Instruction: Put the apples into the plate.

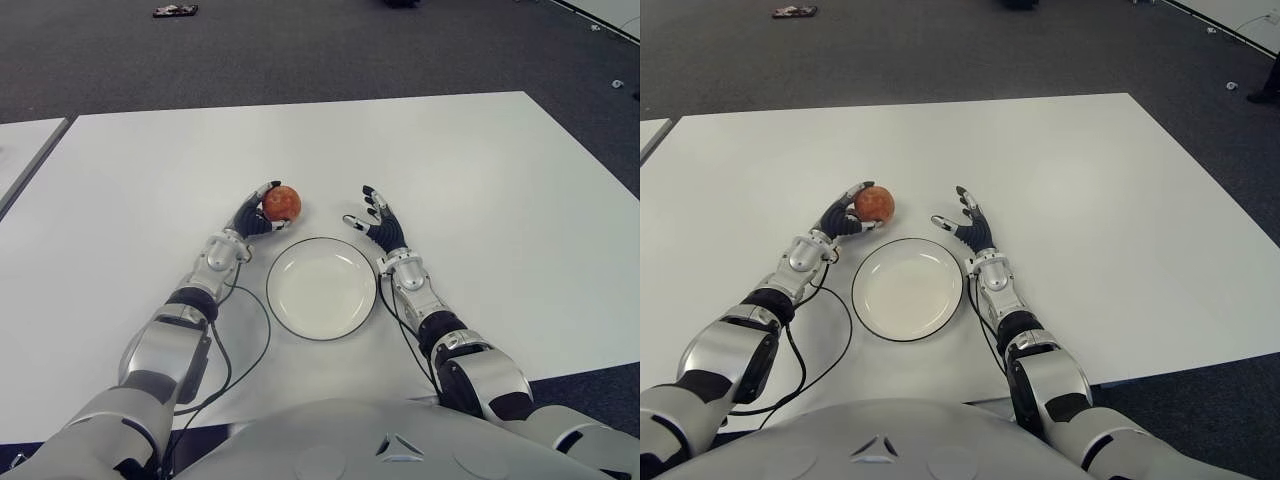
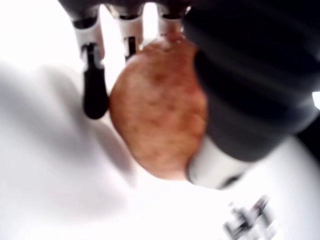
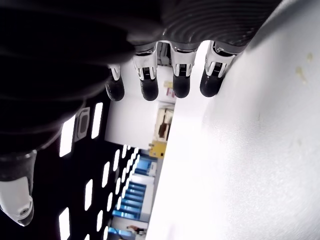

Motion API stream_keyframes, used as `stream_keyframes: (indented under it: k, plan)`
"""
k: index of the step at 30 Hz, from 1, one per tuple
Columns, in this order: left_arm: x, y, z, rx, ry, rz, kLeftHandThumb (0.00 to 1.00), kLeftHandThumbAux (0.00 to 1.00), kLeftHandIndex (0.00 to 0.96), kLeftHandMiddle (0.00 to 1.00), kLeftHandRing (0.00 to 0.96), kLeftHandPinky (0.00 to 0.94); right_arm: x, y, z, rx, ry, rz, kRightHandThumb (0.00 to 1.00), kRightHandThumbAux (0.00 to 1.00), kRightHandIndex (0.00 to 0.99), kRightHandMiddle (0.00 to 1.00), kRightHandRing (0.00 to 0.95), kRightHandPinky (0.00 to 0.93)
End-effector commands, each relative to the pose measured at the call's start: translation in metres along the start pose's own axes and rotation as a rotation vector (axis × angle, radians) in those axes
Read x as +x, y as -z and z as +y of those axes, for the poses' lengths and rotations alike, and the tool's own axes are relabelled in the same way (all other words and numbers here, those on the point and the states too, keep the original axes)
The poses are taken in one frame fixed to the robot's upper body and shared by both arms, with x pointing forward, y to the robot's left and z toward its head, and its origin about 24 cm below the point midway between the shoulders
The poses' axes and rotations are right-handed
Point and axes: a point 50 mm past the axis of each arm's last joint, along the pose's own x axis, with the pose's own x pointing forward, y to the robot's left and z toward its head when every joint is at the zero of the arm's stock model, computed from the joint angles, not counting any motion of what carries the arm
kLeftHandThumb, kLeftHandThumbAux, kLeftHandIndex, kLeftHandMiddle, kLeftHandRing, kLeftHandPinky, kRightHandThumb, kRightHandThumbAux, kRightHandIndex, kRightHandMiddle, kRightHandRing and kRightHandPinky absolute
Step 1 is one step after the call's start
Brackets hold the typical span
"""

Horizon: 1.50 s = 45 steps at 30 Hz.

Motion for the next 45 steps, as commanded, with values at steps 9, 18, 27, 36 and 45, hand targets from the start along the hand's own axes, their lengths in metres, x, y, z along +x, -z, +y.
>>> stream_keyframes:
  k: [9,18,27,36,45]
  plan:
    - [0.008,-0.020,0.021,-0.498,-0.098,-0.139,0.744,0.693,0.445,0.877,0.882,0.901,-0.011,0.021,0.005,-0.002,-0.022,0.121,0.063,0.578,0.000,0.000,0.000,0.010]
    - [0.006,-0.031,0.025,-0.602,-0.087,-0.209,0.749,0.695,0.444,0.883,0.893,0.901,-0.011,0.021,0.005,-0.007,-0.023,0.118,0.059,0.574,0.000,0.000,0.000,0.007]
    - [0.001,-0.037,0.023,-0.694,-0.035,-0.282,0.749,0.695,0.445,0.888,0.899,0.904,-0.011,0.021,0.005,-0.011,-0.025,0.121,0.059,0.578,0.000,0.000,0.000,0.003]
    - [0.000,-0.042,0.024,-0.720,-0.025,-0.302,0.748,0.695,0.445,0.888,0.899,0.905,-0.011,0.021,0.005,-0.011,-0.023,0.122,0.063,0.584,0.000,0.000,0.000,0.000]
    - [-0.003,-0.052,0.026,-0.746,-0.014,-0.339,0.747,0.694,0.445,0.885,0.896,0.901,-0.011,0.021,0.004,-0.008,-0.020,0.119,0.066,0.589,0.000,0.000,0.000,0.000]
